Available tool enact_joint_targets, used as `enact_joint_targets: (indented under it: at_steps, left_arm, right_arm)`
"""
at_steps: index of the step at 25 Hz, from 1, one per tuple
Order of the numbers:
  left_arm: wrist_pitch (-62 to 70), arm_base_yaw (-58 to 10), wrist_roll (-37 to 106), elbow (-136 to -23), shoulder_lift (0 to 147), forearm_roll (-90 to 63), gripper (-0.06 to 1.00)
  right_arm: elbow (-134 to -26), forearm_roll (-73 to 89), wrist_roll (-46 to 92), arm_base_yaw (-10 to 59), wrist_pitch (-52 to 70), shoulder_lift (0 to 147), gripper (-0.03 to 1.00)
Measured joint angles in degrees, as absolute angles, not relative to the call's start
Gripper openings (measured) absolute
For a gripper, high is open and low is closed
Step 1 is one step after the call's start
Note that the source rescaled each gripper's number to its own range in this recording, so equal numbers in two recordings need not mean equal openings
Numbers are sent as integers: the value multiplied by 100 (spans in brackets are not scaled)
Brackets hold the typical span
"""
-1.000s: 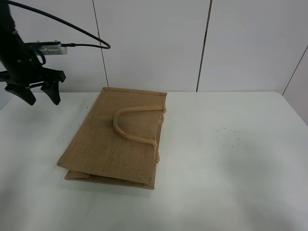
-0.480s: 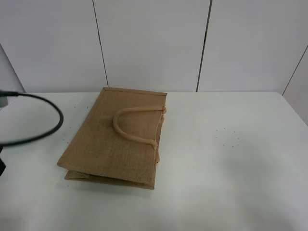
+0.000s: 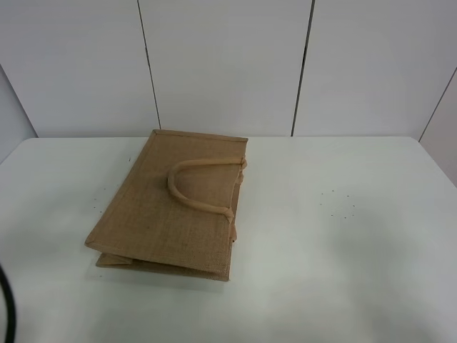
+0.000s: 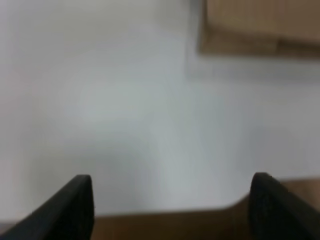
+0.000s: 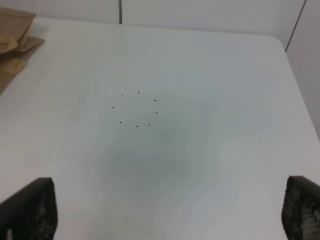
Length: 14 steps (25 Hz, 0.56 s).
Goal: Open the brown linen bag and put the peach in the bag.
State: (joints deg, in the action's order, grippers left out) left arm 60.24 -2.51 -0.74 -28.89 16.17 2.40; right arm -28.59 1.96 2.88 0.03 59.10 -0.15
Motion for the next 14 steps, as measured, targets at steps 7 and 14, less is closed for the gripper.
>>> enact_joint_targets:
  at_steps: [7, 14]
  left_arm:
    - [6028, -251, -61, -2889, 88, 240, 91]
    - [6028, -251, -61, -2889, -19, 234, 91]
  right_arm:
    - [-2859, 196, 288, 3, 5910, -15, 100]
    - [-2859, 196, 288, 3, 5910, -15, 100]
